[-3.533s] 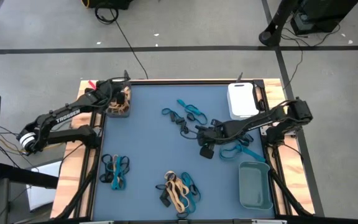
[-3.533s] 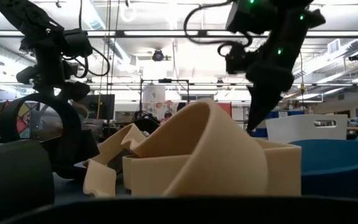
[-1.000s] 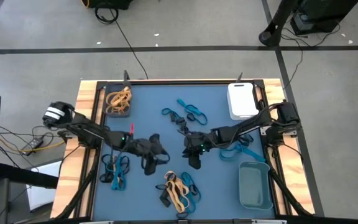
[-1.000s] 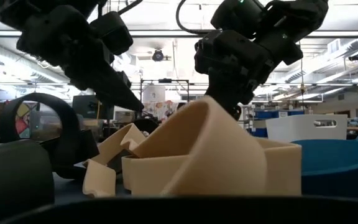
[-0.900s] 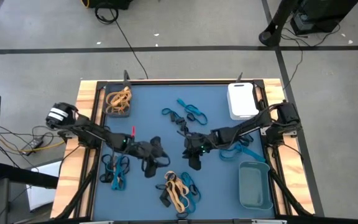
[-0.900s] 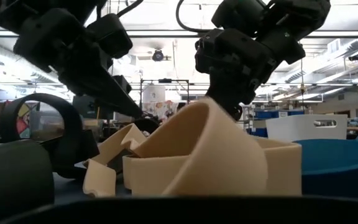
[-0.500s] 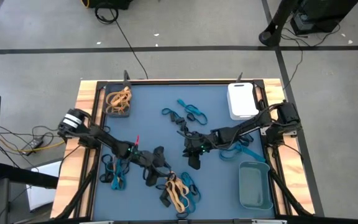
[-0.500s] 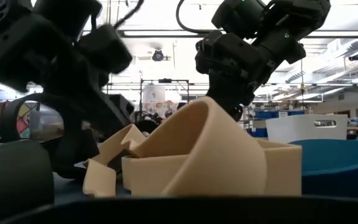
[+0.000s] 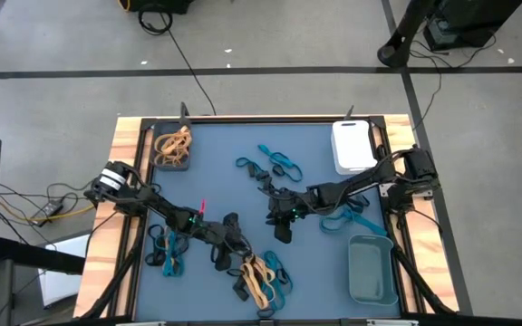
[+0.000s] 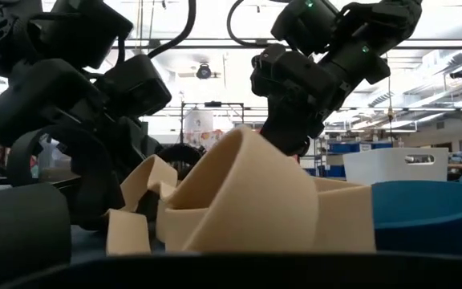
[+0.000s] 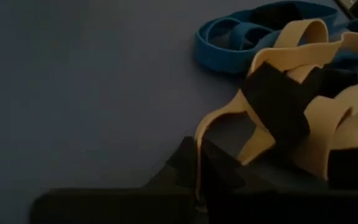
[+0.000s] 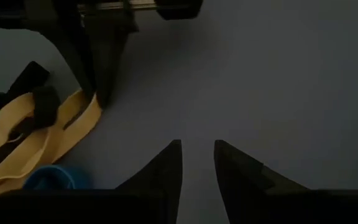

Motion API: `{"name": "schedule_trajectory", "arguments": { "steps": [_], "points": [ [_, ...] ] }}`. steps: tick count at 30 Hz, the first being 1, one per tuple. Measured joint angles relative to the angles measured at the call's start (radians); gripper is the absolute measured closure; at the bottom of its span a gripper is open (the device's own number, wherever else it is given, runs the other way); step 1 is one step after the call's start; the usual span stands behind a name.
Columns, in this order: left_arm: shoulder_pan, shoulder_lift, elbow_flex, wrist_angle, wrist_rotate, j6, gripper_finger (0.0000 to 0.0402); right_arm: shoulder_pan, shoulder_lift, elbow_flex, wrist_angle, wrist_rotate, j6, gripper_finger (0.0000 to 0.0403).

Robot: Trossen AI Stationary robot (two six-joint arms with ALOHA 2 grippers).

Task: Sort rubber bands into baskets
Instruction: Put the yellow rubber band into the black bin

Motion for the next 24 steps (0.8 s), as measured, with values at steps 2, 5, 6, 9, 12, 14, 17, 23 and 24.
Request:
{"name": "schedule_trajectory", "arguments": {
  "steps": [2,5,6,9,12,14,17,23,24],
  "points": [
    [0.006,-0.028,-0.001,-0.046,-0.010,-0.026,0.0388,-0.001,0.000,0.000,-0.006,0.000,-0.004,0.0300],
    [0.017,-0.095,-0.002,-0.143,-0.058,-0.055,0.0388,0.000,0.000,0.000,-0.009,-0.001,-0.006,0.0307],
    [0.020,-0.119,-0.002,-0.171,-0.075,-0.056,0.0389,0.000,0.000,0.000,-0.008,0.000,-0.010,0.0309],
    [0.029,-0.211,-0.003,-0.268,-0.117,-0.056,0.0395,0.000,0.000,0.000,-0.008,0.002,-0.017,0.0314],
    [0.044,-0.319,-0.003,-0.346,-0.154,-0.052,0.0396,0.000,0.000,0.000,-0.008,0.016,-0.019,0.0317],
    [0.055,-0.394,-0.003,-0.395,-0.188,-0.036,0.0396,0.000,0.000,0.000,-0.009,0.029,-0.022,0.0318],
    [0.072,-0.511,-0.003,-0.496,-0.278,-0.026,0.0396,0.000,0.000,0.000,-0.008,0.046,-0.030,0.0319],
    [0.106,-0.721,-0.002,-0.701,-0.570,-0.010,0.0396,0.005,0.000,0.000,-0.008,0.055,-0.030,0.0319],
    [0.111,-0.749,-0.002,-0.728,-0.625,-0.009,0.0396,0.005,0.000,0.000,-0.008,0.055,-0.034,0.0320]
  ]
}}
